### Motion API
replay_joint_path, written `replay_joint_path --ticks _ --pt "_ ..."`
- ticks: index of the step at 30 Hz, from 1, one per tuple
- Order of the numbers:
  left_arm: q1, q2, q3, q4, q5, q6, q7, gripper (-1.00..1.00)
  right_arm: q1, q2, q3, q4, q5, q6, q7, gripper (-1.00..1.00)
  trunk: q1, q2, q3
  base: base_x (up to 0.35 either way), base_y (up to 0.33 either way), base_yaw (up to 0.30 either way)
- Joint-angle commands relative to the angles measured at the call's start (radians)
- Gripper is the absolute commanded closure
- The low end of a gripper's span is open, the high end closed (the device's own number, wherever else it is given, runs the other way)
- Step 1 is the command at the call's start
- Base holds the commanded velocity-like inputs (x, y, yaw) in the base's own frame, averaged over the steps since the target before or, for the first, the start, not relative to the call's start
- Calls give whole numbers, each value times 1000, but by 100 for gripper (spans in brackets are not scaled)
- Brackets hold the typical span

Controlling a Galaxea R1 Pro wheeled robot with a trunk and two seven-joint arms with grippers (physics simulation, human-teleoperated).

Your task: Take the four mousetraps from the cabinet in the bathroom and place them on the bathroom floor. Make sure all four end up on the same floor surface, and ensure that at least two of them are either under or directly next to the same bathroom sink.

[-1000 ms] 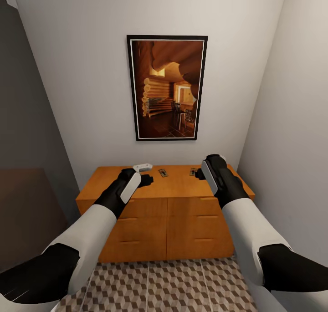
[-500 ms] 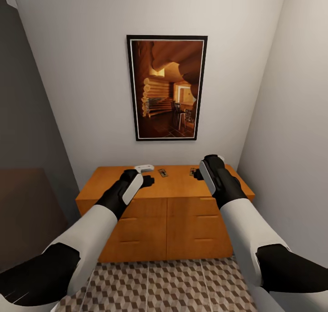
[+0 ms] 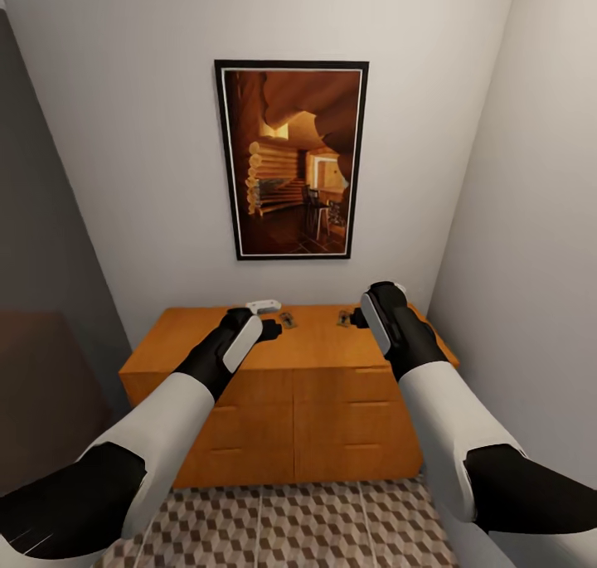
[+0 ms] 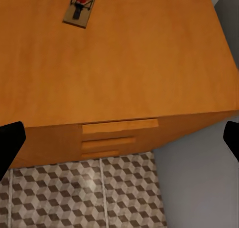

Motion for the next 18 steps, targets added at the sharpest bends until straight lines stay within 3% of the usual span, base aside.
replay_joint_path --ticks 1,18 --pt "-1 0 -2 -2 12 2 11 -100 -1 0 2 -1 -9 3 -9 -100 1 -2 -2 117 -96 0" --pt "-1 0 -3 -4 23 0 18 -100 1 1 1 4 -8 3 -6 -100 1 -2 -2 23 -19 0"
